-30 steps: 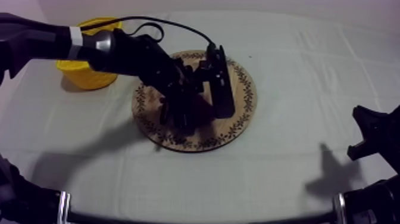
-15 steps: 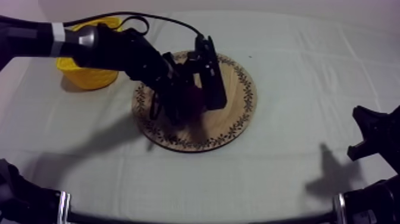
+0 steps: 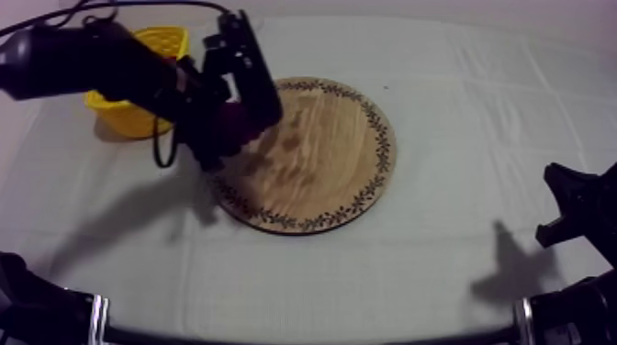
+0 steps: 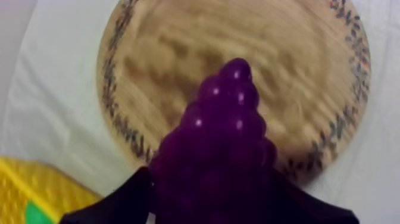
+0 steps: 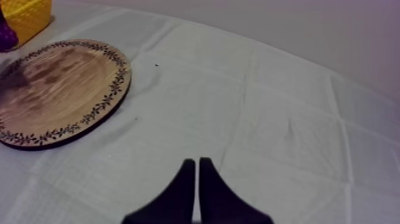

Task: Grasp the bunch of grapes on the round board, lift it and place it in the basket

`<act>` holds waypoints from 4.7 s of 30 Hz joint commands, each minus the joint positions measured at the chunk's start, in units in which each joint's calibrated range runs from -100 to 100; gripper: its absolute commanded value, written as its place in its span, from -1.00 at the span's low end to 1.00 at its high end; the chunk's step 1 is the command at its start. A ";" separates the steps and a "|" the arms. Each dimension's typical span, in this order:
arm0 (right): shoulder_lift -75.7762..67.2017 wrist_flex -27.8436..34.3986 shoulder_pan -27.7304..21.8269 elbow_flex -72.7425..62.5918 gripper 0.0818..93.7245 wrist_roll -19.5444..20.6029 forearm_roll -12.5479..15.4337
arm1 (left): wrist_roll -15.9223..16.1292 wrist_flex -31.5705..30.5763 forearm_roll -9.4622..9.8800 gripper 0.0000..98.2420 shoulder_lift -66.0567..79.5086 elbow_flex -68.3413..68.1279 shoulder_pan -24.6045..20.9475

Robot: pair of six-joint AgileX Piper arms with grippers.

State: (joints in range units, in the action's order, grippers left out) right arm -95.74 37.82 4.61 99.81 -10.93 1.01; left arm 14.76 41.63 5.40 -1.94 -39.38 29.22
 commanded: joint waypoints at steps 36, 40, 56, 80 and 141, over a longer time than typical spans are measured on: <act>-0.01 0.00 -0.02 -0.03 -0.99 0.02 -0.01 | -13.71 9.85 0.80 0.02 -8.44 27.51 -22.62; -0.01 0.00 -0.02 -0.03 -0.99 0.02 -0.01 | -14.27 8.08 0.89 0.01 -11.80 28.29 -22.85; -0.01 0.00 -0.02 -0.03 -0.99 0.02 -0.01 | -13.57 6.10 0.88 0.06 -16.87 25.87 -24.89; -0.01 0.00 -0.02 -0.03 -0.99 0.02 -0.01 | -17.79 5.28 1.25 0.42 -12.04 24.59 -25.80; -0.01 0.00 -0.02 -0.03 -0.99 0.02 -0.01 | -14.01 -5.70 -2.89 -1.00 101.26 -59.17 -32.27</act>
State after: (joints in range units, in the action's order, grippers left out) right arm -95.74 37.82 4.61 99.81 -10.90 1.01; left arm 0.81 36.15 2.49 99.24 -98.41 -3.03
